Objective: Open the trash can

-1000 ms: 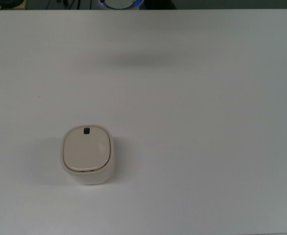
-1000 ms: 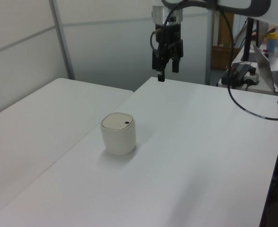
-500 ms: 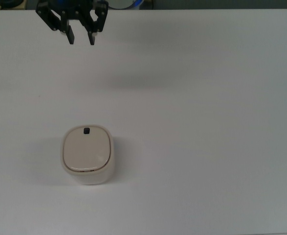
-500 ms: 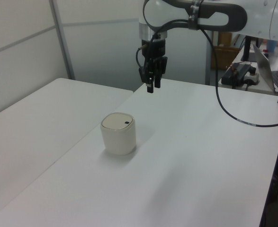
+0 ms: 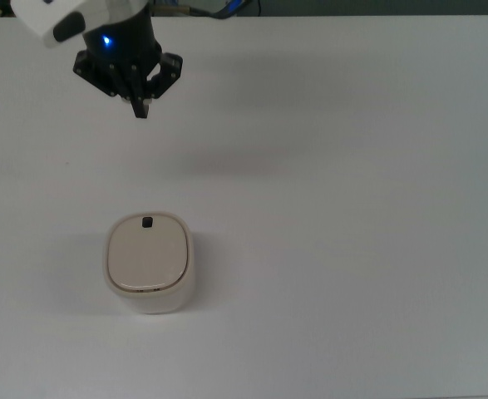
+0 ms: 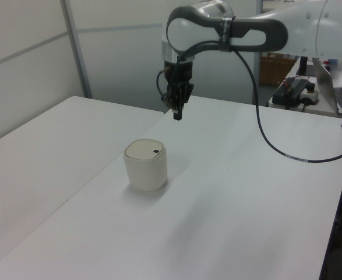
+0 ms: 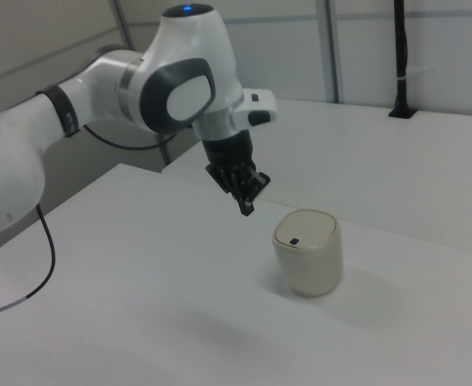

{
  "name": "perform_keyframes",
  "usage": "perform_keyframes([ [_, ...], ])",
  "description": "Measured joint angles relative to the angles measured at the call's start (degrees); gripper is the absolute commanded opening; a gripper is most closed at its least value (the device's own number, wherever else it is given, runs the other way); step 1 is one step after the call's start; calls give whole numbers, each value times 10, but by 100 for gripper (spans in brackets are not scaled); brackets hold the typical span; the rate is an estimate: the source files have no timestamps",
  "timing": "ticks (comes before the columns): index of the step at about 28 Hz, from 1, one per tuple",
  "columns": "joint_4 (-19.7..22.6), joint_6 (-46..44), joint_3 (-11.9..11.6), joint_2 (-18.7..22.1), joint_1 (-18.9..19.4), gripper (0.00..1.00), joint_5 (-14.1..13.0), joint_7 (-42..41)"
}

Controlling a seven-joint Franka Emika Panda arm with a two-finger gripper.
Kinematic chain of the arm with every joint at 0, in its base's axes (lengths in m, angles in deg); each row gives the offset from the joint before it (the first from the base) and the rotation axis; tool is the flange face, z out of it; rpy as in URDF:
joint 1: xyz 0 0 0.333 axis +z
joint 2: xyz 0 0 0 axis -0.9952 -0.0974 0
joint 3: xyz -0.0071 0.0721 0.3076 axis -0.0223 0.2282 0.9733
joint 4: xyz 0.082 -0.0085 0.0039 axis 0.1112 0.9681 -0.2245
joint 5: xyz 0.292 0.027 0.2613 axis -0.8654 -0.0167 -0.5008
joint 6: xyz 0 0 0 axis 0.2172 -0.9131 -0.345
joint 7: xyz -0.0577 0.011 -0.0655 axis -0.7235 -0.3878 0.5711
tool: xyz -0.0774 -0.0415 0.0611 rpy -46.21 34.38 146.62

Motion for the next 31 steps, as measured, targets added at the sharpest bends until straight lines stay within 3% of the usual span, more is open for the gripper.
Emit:
perform_keyframes([
  [19, 0, 161, 13, -107, 3, 0, 12, 56],
  [23, 0, 195, 13, -122, 8, 0, 26, 76],
  [31, -2, 223, 13, -132, 8, 0, 29, 85],
])
